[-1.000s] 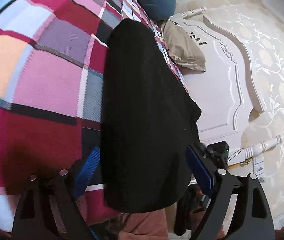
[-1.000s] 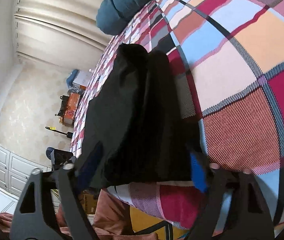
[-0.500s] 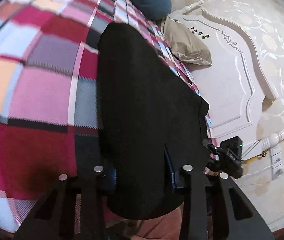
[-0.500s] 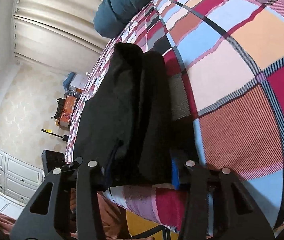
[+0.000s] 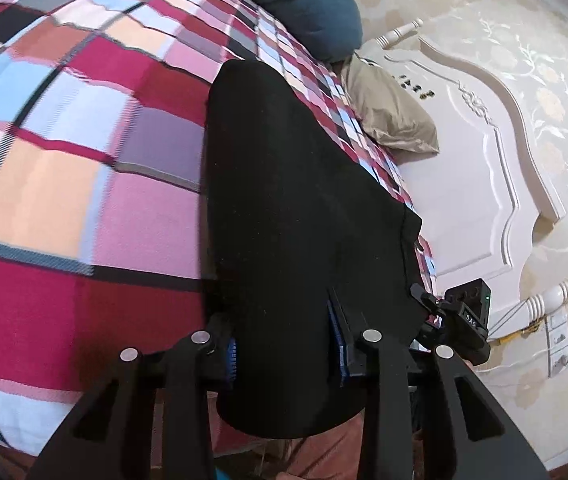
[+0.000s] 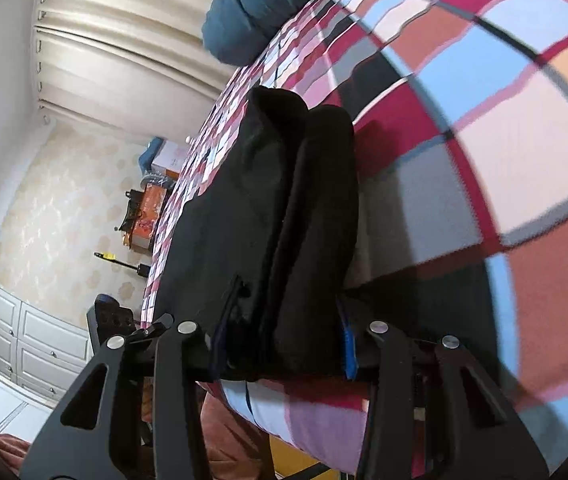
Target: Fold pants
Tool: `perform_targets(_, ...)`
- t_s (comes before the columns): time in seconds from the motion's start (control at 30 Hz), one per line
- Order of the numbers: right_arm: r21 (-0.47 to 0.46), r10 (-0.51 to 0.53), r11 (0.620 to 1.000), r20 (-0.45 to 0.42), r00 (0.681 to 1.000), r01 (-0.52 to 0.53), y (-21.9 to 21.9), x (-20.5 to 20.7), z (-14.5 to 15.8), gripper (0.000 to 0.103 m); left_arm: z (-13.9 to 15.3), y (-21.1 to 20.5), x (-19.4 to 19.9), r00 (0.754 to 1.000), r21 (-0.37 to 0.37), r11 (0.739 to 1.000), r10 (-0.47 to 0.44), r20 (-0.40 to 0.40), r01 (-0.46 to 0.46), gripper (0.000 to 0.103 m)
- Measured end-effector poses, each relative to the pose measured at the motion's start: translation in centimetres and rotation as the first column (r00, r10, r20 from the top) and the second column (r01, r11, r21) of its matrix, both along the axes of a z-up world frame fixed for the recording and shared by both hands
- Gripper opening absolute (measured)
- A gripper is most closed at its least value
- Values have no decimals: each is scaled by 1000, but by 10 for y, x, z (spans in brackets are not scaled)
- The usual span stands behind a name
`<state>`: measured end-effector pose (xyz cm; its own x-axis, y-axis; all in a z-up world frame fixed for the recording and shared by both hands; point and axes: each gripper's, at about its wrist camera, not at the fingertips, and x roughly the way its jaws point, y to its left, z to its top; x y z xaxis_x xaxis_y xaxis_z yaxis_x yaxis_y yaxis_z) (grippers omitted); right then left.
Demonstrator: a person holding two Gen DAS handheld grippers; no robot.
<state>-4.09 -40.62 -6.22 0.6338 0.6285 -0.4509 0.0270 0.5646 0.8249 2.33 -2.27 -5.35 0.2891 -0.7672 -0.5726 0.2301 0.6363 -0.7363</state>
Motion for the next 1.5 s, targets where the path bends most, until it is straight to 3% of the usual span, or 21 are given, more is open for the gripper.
perform_targets(0.43, -23, 69, 997, -15, 997, -70, 39, 25, 7, 41, -6, 35, -4, 998, -21, 998, 64, -9, -64, 35)
perform_targets(0.97, -24, 90, 996, -25, 996, -90, 48, 32, 11, 41, -7, 47, -8, 997, -31, 996, 83, -9, -83, 36)
perform_targets(1.0, -21, 90, 996, -24, 996, -90, 49, 32, 10, 43, -8, 48, -8, 997, -35, 996, 79, -12, -79, 36)
perform_targets(1.1, 18, 69, 997, -33, 997, -69, 47, 32, 3, 63, -12, 46, -9, 999, -45, 998, 49, -14, -50, 51)
perform_targets(1.17, 38, 66, 997, -37, 997, -64, 47, 32, -2, 67, -16, 48, -12, 999, -58, 997, 42, -11, -43, 72)
perform_targets(1.33, 49, 79, 996, -17, 997, -78, 41, 25, 4, 83, -13, 65, -24, 998, -118, 991, 58, 9, -57, 77)
perform_targets(1.5, 52, 35, 998, -2, 999, -35, 14, 21, 12, 87, -5, 88, -16, 995, -139, 987, 93, 41, -86, 80)
